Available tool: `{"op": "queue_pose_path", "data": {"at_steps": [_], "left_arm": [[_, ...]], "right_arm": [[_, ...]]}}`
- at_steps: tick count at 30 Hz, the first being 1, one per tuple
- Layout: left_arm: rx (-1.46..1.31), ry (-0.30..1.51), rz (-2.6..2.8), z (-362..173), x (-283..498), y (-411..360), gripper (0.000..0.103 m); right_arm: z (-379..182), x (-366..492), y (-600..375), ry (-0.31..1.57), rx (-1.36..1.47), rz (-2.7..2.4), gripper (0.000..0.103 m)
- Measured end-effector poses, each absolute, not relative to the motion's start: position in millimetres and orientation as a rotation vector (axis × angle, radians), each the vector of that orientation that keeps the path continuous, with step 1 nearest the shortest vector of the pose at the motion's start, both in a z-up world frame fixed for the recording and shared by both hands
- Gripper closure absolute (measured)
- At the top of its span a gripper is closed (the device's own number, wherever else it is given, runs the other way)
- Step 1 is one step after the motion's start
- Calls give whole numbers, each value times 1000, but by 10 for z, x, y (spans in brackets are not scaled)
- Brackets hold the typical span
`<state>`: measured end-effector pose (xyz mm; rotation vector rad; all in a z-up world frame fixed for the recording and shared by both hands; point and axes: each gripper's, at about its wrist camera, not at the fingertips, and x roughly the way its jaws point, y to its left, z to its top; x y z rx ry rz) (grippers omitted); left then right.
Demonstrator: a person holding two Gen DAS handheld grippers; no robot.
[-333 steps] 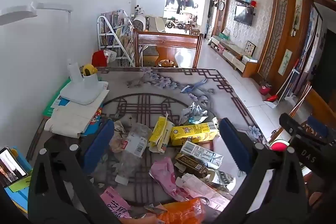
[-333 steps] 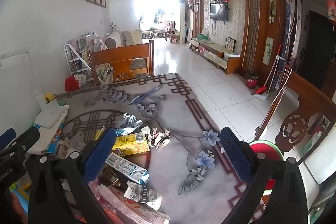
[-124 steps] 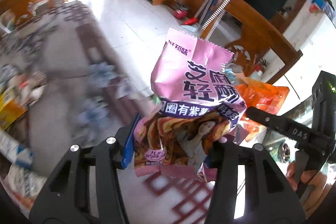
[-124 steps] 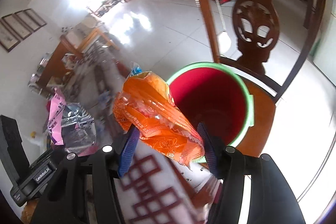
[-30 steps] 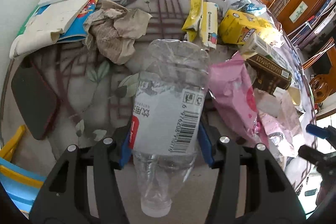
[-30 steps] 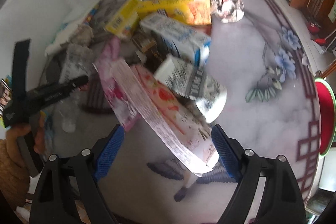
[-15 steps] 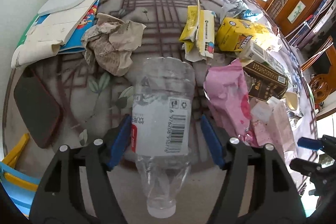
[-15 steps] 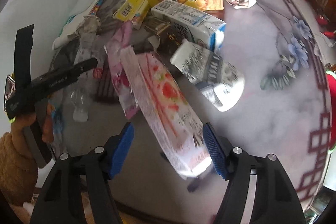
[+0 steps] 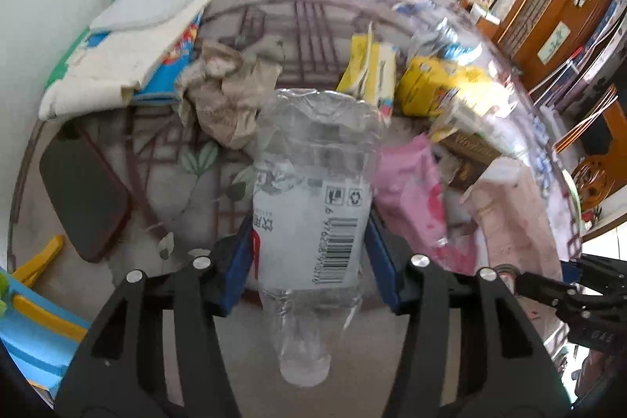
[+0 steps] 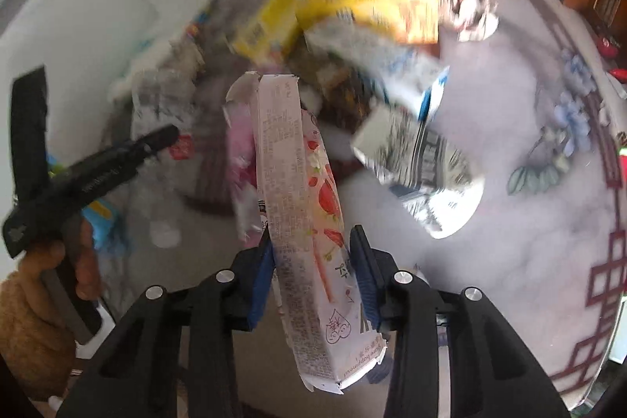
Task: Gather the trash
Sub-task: 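Carry the bottle and the snack box over to the red bin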
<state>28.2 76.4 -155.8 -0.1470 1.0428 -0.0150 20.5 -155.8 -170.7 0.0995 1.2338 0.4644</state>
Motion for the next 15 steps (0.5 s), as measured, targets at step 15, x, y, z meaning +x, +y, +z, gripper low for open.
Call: {"op": "queue_pose_path", "data": {"at_steps": [15], "left_arm": [[-156,881,-135,-868,222,248,51]], "right_arm": [[-1005,151,-2037,970,270,367,67]]}}
